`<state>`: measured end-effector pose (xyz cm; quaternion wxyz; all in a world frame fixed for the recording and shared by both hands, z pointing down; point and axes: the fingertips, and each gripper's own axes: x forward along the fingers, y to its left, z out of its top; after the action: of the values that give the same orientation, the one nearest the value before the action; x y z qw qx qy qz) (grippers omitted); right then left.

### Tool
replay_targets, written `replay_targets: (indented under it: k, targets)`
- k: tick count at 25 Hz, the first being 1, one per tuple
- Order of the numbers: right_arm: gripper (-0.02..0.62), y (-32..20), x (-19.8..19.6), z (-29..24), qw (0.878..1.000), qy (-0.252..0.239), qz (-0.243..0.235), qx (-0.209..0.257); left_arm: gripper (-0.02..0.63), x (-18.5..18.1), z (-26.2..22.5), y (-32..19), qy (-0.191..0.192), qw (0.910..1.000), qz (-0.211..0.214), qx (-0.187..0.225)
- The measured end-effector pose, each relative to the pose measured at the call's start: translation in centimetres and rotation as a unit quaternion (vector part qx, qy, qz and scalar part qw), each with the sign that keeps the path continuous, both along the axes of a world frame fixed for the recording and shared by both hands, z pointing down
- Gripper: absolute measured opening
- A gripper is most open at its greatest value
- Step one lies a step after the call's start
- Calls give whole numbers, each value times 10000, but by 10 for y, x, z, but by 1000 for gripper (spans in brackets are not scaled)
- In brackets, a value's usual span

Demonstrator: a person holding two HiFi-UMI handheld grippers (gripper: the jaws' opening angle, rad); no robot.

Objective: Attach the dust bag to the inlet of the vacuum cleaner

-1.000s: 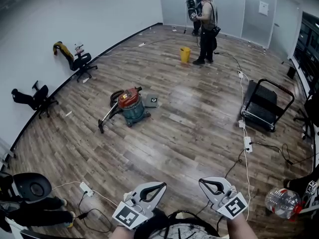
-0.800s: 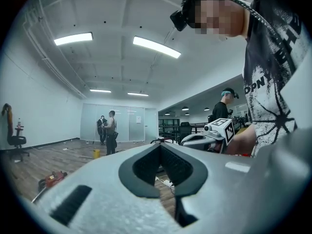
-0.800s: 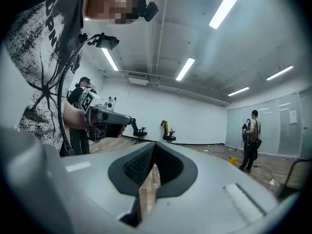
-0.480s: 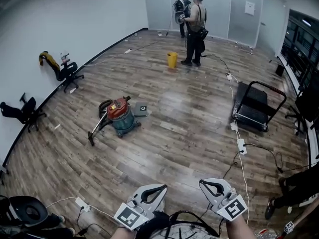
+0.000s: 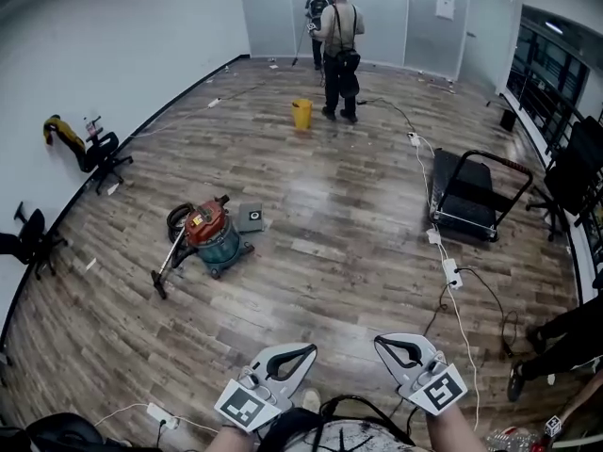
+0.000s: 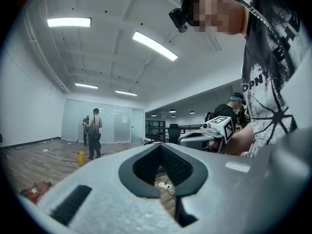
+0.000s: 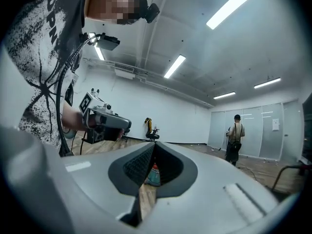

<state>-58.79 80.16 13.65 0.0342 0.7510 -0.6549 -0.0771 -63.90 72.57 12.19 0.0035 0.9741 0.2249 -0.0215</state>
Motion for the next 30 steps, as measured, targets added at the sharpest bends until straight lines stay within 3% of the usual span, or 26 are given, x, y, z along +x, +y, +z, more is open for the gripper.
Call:
replay_targets:
  k: [10,19,30]
  targets:
    - [5,-78,10,10,9998,-7,155,-142,0,8,17,-71,-2,9997,215,-125]
    - [5,-132,15,11,9997,69,-6,-247,0,14,25,-117,-33,9994,107,-324]
    - [5,-154,63,22,9993,73,-125,-333,0,64,36,-140,-73,9995,-75,-298]
